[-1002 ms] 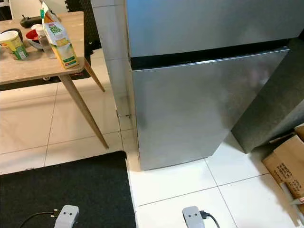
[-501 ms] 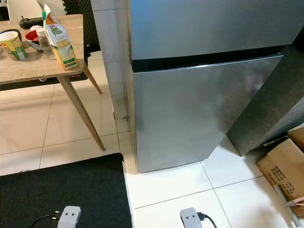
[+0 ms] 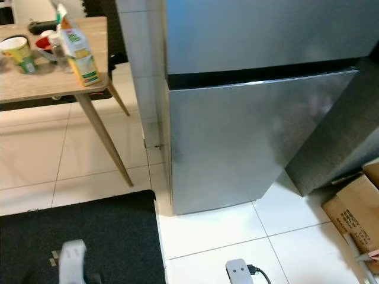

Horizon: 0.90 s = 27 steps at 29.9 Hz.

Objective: Restocking fridge

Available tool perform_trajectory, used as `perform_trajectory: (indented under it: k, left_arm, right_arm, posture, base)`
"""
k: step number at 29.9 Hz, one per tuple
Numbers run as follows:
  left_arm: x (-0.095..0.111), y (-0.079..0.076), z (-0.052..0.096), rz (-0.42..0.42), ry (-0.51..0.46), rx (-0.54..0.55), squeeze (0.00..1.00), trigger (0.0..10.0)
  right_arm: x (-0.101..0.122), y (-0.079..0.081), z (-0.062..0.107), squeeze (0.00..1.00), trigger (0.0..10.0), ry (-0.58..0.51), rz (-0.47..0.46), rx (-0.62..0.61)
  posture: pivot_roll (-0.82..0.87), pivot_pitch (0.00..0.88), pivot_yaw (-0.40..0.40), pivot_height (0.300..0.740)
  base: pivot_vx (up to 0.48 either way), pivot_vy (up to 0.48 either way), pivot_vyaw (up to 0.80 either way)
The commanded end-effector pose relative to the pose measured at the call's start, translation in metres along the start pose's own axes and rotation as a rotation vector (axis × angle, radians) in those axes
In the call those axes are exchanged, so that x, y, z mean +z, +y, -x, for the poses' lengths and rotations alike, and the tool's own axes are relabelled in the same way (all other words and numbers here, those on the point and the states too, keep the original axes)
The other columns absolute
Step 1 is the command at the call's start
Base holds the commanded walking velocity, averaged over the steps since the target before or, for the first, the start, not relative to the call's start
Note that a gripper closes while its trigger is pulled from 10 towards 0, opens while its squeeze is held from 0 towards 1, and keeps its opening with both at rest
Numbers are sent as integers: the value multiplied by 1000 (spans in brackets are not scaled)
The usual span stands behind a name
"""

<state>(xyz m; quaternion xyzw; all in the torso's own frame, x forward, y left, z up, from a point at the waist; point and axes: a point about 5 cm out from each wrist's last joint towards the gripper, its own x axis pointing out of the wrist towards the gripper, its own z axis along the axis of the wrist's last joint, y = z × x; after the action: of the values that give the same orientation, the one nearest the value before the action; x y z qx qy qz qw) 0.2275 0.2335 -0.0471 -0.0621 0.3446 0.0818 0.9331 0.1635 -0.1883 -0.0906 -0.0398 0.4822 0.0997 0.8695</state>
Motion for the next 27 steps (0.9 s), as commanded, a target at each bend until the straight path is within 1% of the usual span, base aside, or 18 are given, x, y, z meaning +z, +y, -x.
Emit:
perform_trajectory:
  k: [1,2,3,6,7,8,10,13,14,15,16,17,19,20,22,24,26,27]
  left_arm:
    - [1,9,1,15,-9,35,0,10000]
    - [31,14,-4,17,-95,66,0,10000]
    - [31,14,-4,17,-95,66,0,10000]
    - [91,20,-7,20,-269,80,0,10000]
    - [106,20,-7,21,-313,75,0,10000]
    - [106,20,-7,21,-313,75,0,10000]
    - [152,8,-4,30,-467,-25,0,10000]
    - [157,6,-4,33,-484,-41,0,10000]
    - [170,-5,-3,0,-521,-107,0,10000]
    - [170,-5,-3,0,-521,-107,0,10000]
    - [180,-17,-1,-43,-554,-179,0,10000]
    - [180,-17,-1,-43,-554,-179,0,10000]
    - [196,-39,4,-104,-622,-322,0,10000]
    - [200,-44,6,-110,-643,-366,0,10000]
    - [207,-50,9,-113,-673,-429,0,10000]
    - [210,-52,10,-113,-680,-447,0,10000]
    - [225,-66,18,-139,-733,-580,0,10000]
    - [225,-66,18,-139,-733,-580,0,10000]
  right_arm:
    - [-9,4,1,0,10000,29,-28,15]
    - [-7,2,0,0,10000,26,-38,7]
    - [-7,2,0,0,10000,26,-38,7]
    - [0,1,-1,0,10000,6,-60,-4]
    - [1,1,-1,0,10000,1,-66,-7]
    - [1,1,-1,0,10000,1,-66,-7]
    - [1,0,-1,0,10000,0,-76,-14]
    - [0,0,0,0,10000,0,-78,-15]
    - [-1,-1,0,0,10000,5,-74,-15]
    - [-1,-1,0,0,10000,5,-74,-15]
    - [-2,-2,0,0,10000,10,-70,-17]
    - [-2,-2,0,0,10000,10,-70,-17]
    - [-6,-4,1,0,10000,19,-69,-21]
    - [-7,-4,2,0,10000,21,-70,-22]
    - [-8,-4,2,0,10000,22,-73,-24]
    - [-8,-4,2,0,10000,22,-73,-25]
    - [-10,-3,2,0,10000,22,-81,-31]
    - [-10,-3,2,0,10000,22,-81,-31]
  posture:
    - [-98,144,4,740]
    - [-106,126,11,740]
    - [-106,126,11,740]
    - [-118,106,19,740]
    - [-120,104,21,740]
    - [-120,104,21,740]
    - [-124,99,24,740]
    - [-124,99,24,740]
    - [-117,89,21,740]
    - [-117,89,21,740]
    - [-116,85,21,740]
    - [-116,85,21,740]
    - [-124,75,24,740]
    - [-126,75,26,740]
    - [-127,91,29,740]
    - [-127,91,29,740]
    - [-123,116,33,740]
    - [-123,116,33,740]
  base:
    - [0,0,0]
    - [0,0,0]
    - [0,0,0]
    - [0,0,0]
    - [0,0,0]
    - [0,0,0]
    - [0,0,0]
    - [0,0,0]
    - [0,0,0]
    - [0,0,0]
    - [0,0,0]
    - [0,0,0]
    - [0,0,0]
    - [0,0,0]
    - [0,0,0]
    - [0,0,0]
    - [0,0,0]
    - [0,0,0]
